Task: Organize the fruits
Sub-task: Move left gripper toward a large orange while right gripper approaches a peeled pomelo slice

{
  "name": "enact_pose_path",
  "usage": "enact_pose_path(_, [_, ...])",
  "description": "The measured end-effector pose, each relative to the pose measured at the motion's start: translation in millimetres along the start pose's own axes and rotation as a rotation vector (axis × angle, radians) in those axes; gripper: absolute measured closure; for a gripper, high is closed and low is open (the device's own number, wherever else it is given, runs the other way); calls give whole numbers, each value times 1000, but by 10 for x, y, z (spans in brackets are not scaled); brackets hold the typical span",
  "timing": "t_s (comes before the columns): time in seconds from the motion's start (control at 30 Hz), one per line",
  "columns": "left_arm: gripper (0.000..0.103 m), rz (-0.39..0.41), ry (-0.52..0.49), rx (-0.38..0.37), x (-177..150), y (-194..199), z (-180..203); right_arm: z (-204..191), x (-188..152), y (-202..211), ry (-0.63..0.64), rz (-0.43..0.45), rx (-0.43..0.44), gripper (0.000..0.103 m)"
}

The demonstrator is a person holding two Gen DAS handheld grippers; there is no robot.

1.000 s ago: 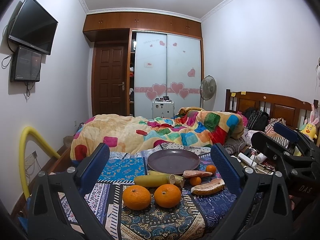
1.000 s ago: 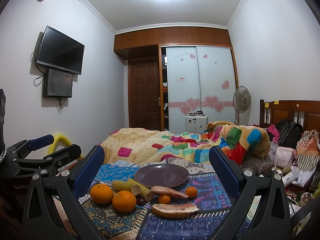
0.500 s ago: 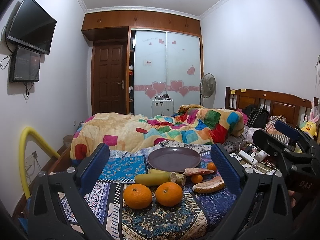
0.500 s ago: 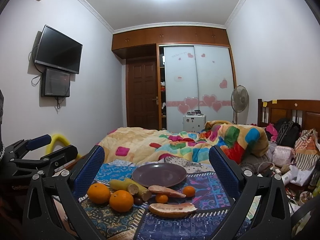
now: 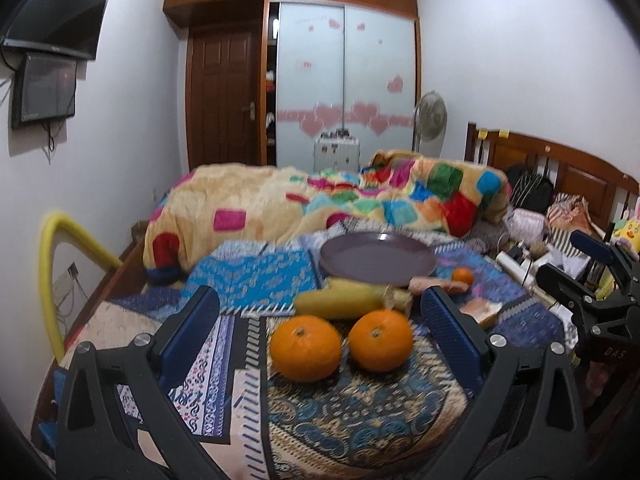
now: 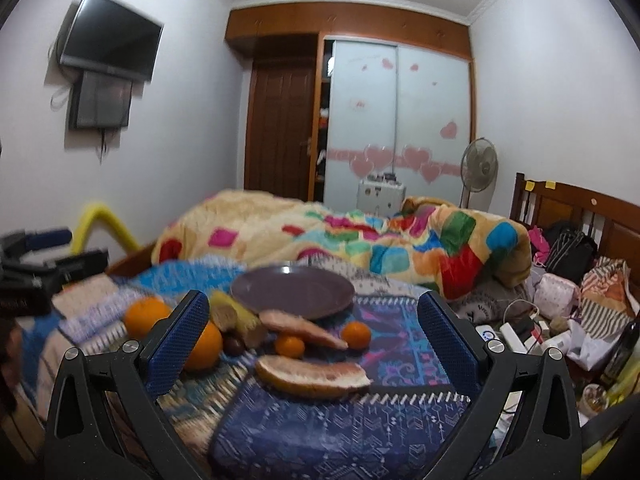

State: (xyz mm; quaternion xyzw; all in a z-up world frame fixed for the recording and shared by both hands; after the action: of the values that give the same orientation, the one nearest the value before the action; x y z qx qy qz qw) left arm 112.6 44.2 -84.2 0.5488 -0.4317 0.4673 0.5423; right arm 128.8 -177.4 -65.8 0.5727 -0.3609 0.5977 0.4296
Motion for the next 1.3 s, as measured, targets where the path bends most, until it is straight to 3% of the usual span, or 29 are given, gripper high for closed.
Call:
enact_pose_path(0.17, [1,-102,15,-1,-238,-212,-131,62,-220,-165,8,-103,37,2])
enact_pose_path(0.33, [10,-203,13,-20,-470,-407,-175,120,-469,-309,-8,-205,78,4])
enact_pose_path(0.63, [16,-309,35,-32,-754,-660,-253,94,-748,-531,42,-348,162,4])
enact_pose_path(0.93, [17,-344,35,-52,-829,-824,-242,116,-904,-807,75,-471,233,4])
enact_pose_path(1.3, [22,-362,43,-73,-885,-931,-225,81,-926,-954,76,-548,324,3])
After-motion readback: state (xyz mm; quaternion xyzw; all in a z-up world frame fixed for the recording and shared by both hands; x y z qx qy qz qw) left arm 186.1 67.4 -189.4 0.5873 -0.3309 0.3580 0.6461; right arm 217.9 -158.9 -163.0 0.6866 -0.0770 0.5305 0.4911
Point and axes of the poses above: each gripper's, at about its wrist camera, not at the fingertips, and y roughly against the way its jaws point, z to its right, x to its top, the point moved 5 cm from there along -y, roughly the way its jaws point, and after that the axes turned 13 degrees about z, right-handed, at the moved point
